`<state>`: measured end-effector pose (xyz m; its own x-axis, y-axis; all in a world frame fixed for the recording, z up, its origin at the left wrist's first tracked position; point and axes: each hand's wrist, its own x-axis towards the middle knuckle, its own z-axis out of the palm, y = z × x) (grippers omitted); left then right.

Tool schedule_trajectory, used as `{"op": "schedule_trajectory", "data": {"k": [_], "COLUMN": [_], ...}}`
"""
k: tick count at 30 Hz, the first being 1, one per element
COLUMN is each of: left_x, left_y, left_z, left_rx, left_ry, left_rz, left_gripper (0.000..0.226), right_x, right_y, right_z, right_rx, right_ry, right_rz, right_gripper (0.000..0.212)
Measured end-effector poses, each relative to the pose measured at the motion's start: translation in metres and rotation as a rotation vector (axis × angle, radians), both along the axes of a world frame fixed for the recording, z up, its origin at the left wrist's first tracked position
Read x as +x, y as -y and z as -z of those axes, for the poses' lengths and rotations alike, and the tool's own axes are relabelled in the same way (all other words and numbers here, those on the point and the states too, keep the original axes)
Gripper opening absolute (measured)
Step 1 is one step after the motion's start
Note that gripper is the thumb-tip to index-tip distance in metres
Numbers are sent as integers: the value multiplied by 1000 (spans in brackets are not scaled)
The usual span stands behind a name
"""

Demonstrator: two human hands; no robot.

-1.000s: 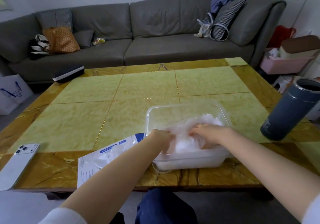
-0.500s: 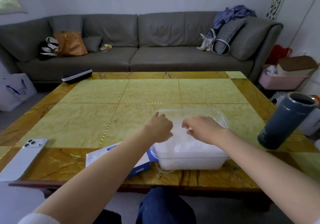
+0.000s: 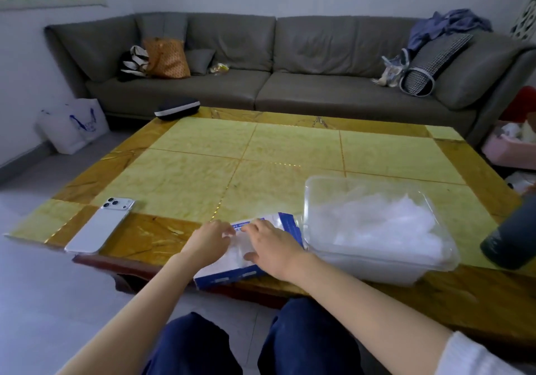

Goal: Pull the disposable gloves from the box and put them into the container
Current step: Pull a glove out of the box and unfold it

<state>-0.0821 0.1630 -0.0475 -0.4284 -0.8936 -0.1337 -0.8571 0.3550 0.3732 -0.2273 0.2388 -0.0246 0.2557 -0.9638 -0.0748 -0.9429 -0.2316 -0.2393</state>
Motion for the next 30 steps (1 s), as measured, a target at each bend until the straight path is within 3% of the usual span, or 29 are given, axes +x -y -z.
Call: {"op": "schedule_trajectory", "data": {"k": [4,9,13,18,24,30], "left_x": [15,21,25,25,21,0], "left_y": [-5,-5,-7,-8,-14,-10], "left_z": [8,14,16,16,9,-28], "left_rx": [35,67,99,92,109,155], "left_ry": [-32,-46,-72,-57,-41,-113], "left_rz": [98,147,145,155,140,167], "left_gripper": [30,46,56,58,62,79], "right_x": [12,5,-8,-20,-46,-71], "right_y": [7,17,21,23,24,10], "right_z": [13,16,5,-32,-72,-90], "right_rx": [10,-23,-54,-289,-515,-574], "right_ry": [-83,-41,37,154,227,333], "right_rz": [27,171,272,301,372,352], "right_gripper": [37,15,19,27,14,17]}}
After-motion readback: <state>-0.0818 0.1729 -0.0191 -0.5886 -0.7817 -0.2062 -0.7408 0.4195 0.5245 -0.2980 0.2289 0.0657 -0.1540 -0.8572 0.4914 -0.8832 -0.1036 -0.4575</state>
